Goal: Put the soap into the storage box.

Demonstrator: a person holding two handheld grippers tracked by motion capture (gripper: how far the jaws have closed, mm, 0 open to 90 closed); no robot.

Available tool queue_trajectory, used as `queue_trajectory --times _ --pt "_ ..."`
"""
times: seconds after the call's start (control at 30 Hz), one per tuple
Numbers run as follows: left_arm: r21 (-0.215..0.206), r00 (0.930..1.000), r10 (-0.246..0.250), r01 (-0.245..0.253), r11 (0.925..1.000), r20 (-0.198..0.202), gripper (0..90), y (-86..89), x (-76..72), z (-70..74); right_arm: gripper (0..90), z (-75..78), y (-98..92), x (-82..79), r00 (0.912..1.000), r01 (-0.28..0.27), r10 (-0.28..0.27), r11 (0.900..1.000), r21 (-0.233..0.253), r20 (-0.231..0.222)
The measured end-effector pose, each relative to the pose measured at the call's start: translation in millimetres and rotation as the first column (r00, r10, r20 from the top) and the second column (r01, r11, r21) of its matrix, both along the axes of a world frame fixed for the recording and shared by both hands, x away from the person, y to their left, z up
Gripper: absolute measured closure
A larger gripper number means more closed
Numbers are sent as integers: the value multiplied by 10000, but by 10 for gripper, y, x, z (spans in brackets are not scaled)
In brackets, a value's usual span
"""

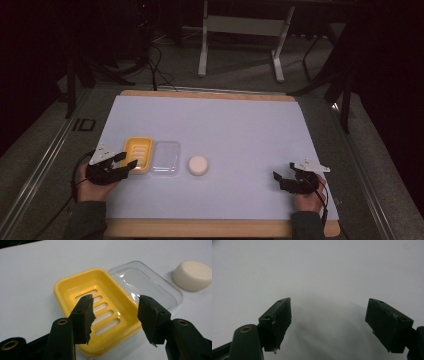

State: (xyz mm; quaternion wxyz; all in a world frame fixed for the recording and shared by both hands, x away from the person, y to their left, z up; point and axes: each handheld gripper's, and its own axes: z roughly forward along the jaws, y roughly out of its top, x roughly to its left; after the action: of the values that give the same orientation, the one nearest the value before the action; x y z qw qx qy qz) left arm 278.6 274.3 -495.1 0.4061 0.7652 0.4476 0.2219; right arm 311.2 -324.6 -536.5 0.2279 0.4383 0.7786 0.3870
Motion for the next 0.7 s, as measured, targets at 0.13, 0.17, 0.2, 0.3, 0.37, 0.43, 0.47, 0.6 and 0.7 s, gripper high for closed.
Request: queue_trajectory --times 0.13,0.17,0.2,0.3,0.37,0.43,0.47,0.6,0.7 --pt "-68 9998 -175 174 9998 -71 443 -45 6 2 204 3 -5 -10 10000 -22 21 10000 94 71" --pt "-70 9996 -261 261 9996 -73 436 -70 6 22 204 3 0 -16 9998 -133 132 9999 82 130" --pt "-70 9996 -261 261 9996 -73 434 -70 6 22 204 3 0 -16 9998 -133 132 9999 82 130" --pt "-26 9991 -403 403 9992 -109 429 -134 2 44 204 4 8 -27 9996 -203 203 9998 -5 221" --pt "55 9987 -474 475 9989 -171 420 -165 6 42 203 3 8 -24 9996 -202 202 9998 -26 197" --pt "20 9983 -548 549 9985 -203 421 -188 13 39 199 3 7 -23 9996 -194 195 9998 -15 193" --pt "13 9978 -614 614 9981 -241 423 -197 16 41 199 3 7 -23 9996 -194 195 9998 -15 190" --pt "167 9961 -860 864 9961 -219 420 -242 17 56 197 1 11 -18 9997 -195 195 9998 -62 151" --pt "297 9942 -1042 1050 9940 -263 402 -281 23 63 195 -1 16 -14 9997 -190 191 9998 -112 125"
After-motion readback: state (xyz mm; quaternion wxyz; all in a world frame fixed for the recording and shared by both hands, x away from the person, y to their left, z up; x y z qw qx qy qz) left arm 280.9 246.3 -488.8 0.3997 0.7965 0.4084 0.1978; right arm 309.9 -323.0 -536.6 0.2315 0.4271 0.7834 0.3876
